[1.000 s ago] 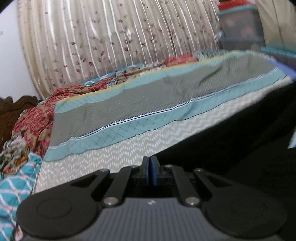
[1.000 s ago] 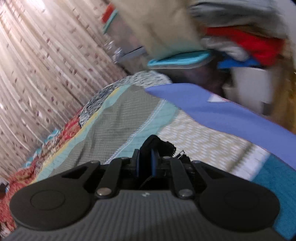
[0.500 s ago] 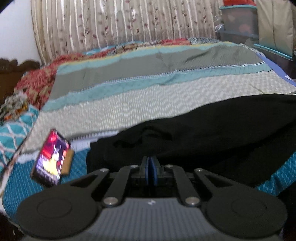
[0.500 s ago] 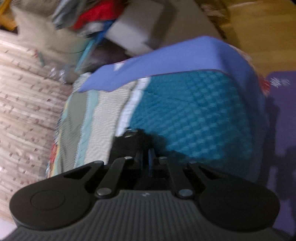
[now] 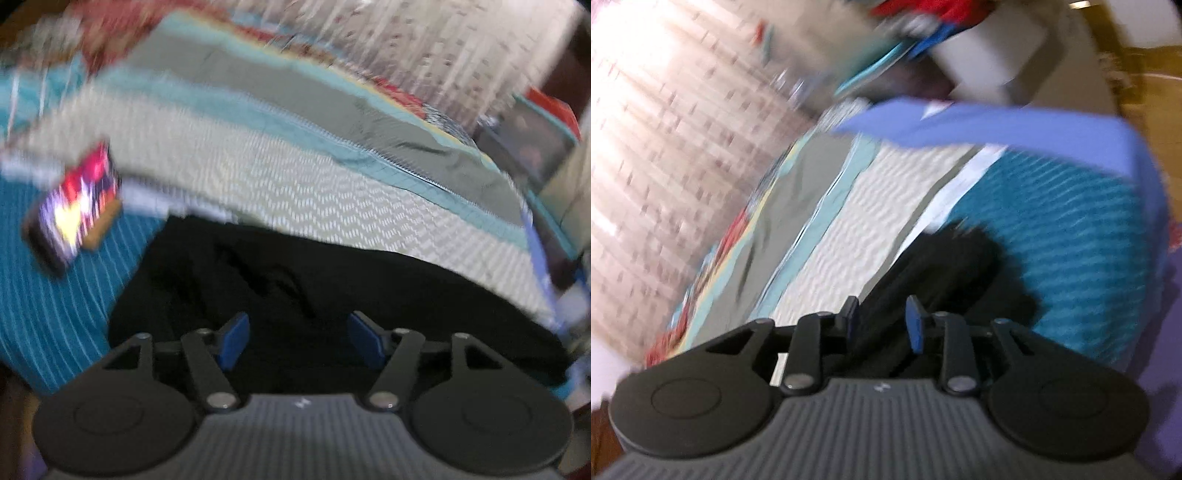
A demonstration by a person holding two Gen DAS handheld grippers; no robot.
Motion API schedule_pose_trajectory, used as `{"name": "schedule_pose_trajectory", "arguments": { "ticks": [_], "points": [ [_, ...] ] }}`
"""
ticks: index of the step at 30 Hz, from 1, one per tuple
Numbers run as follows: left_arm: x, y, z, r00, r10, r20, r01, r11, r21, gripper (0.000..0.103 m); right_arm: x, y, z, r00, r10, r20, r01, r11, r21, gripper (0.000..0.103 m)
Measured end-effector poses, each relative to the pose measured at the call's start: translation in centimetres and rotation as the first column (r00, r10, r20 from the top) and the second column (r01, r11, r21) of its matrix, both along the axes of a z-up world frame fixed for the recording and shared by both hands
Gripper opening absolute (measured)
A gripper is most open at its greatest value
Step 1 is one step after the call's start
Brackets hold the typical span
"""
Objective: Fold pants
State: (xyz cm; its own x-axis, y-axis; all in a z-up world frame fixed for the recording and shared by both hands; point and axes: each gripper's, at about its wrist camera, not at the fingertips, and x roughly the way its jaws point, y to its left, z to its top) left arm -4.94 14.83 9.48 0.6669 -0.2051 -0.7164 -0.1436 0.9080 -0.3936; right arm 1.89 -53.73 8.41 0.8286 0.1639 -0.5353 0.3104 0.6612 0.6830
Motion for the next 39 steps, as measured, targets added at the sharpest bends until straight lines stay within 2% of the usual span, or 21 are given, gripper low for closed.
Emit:
{"name": "schedule_pose_trajectory", "arguments": {
  "ticks": [2,5,8,10,12,13,14,15,17,19,21,23,26,29,30,31,34,35,36,38,39],
  "points": [
    [0.2,1.1,-1.2,0.999,0.029,-0.044,-0.034,0.994,-0.106,0.062,0.6,1.1,-0.2,0.999,0.037,-0.015,-0.037,0.999,-0.015,0.033],
    [0.4,2.4,-2.7,0.994,0.064,-0.084,-0.081,0.973,-0.216,0.066,0.9,2.2,-0.8,0.996,0.085,-0.024,-0.084,0.995,0.048,0.033],
    [0.5,3.7,-3.7,0.990,0.104,-0.095,-0.129,0.945,-0.301,0.077,1.8,5.3,-0.6,0.973,0.230,-0.008,-0.228,0.968,0.100,0.033],
    [0.9,4.3,-4.5,0.988,0.116,-0.101,-0.144,0.927,-0.347,0.080,2.7,8.7,-0.4,0.926,0.378,0.001,-0.375,0.917,0.135,0.035],
    [1.6,4.5,-5.0,0.986,0.125,-0.114,-0.158,0.919,-0.362,0.082,3.7,12.5,-0.5,0.863,0.506,0.009,-0.500,0.851,0.157,0.036],
    [1.9,4.7,-5.4,0.984,0.131,-0.122,-0.167,0.918,-0.361,0.083,4.2,15.0,-0.4,0.821,0.571,0.006,-0.565,0.812,0.145,0.036],
    [2.3,4.8,-5.7,0.983,0.134,-0.128,-0.172,0.916,-0.362,0.084,4.3,17.7,-0.1,0.777,0.629,-0.005,-0.626,0.774,0.092,0.036],
    [2.6,5.1,-6.1,0.982,0.138,-0.132,-0.177,0.915,-0.363,0.087,4.2,20.9,0.3,0.716,0.698,-0.025,-0.698,0.716,0.001,0.037],
    [3.2,5.6,-6.5,0.977,0.157,-0.146,-0.199,0.914,-0.355,0.093,3.6,27.0,1.1,0.586,0.807,-0.077,-0.803,0.565,-0.189,0.038],
    [3.5,6.4,-7.2,0.969,0.177,-0.170,-0.229,0.901,-0.368,0.093,3.3,32.7,1.7,0.461,0.880,-0.113,-0.849,0.401,-0.344,0.038],
    [2.9,7.2,-7.5,0.969,0.184,-0.165,-0.237,0.882,-0.407,0.093,2.4,37.7,2.0,0.344,0.929,-0.137,-0.848,0.245,-0.469,0.041],
    [2.2,7.7,-7.4,0.970,0.195,-0.143,-0.238,0.879,-0.413,0.093,2.4,41.7,2.0,0.251,0.954,-0.167,-0.825,0.121,-0.552,0.042],
    [1.3,8.7,-7.4,0.970,0.211,-0.121,-0.243,0.867,-0.436,0.093,2.3,45.1,1.1,0.147,0.970,-0.194,-0.782,-0.006,-0.623,0.047],
    [1.7,9.4,-7.9,0.968,0.217,-0.123,-0.250,0.848,-0.468,0.093,2.7,47.7,-0.2,0.099,0.966,-0.240,-0.740,-0.089,-0.667,0.050],
    [2.2,9.3,-8.0,0.969,0.213,-0.123,-0.245,0.848,-0.470,0.093,2.7,48.6,-0.6,0.095,0.963,-0.254,-0.729,-0.107,-0.676,0.050],
    [2.8,9.1,-7.9,0.972,0.202,-0.118,-0.233,0.853,-0.467,0.093,2.7,49.3,-0.8,0.099,0.959,-0.265,-0.720,-0.114,-0.685,0.050],
    [4.5,8.7,-7.8,0.980,0.169,-0.101,-0.196,0.870,-0.452,0.093,3.6,50.0,-1.2,0.113,0.958,-0.264,-0.737,-0.097,-0.669,0.048],
    [4.9,8.6,-7.9,0.982,0.161,-0.096,-0.187,0.873,-0.451,0.093,3.8,50.1,-1.1,0.116,0.958,-0.262,-0.740,-0.092,-0.666,0.035],
    [5.3,8.6,-8.0,0.983,0.154,-0.095,-0.181,0.873,-0.452,0.093,4.0,50.4,-1.1,0.121,0.954,-0.273,-0.738,-0.098,-0.668,0.006],
    [6.3,8.8,-8.4,0.982,0.152,-0.109,-0.186,0.868,-0.460,0.090,4.0,50.9,-0.8,0.160,0.947,-0.277,-0.716,-0.082,-0.693,0.002],
    [6.6,8.8,-8.6,0.982,0.152,-0.113,-0.188,0.867,-0.463,0.081,4.1,50.6,-0.1,0.175,0.951,-0.254,-0.710,-0.057,-0.702,0.002]
  ]
}}
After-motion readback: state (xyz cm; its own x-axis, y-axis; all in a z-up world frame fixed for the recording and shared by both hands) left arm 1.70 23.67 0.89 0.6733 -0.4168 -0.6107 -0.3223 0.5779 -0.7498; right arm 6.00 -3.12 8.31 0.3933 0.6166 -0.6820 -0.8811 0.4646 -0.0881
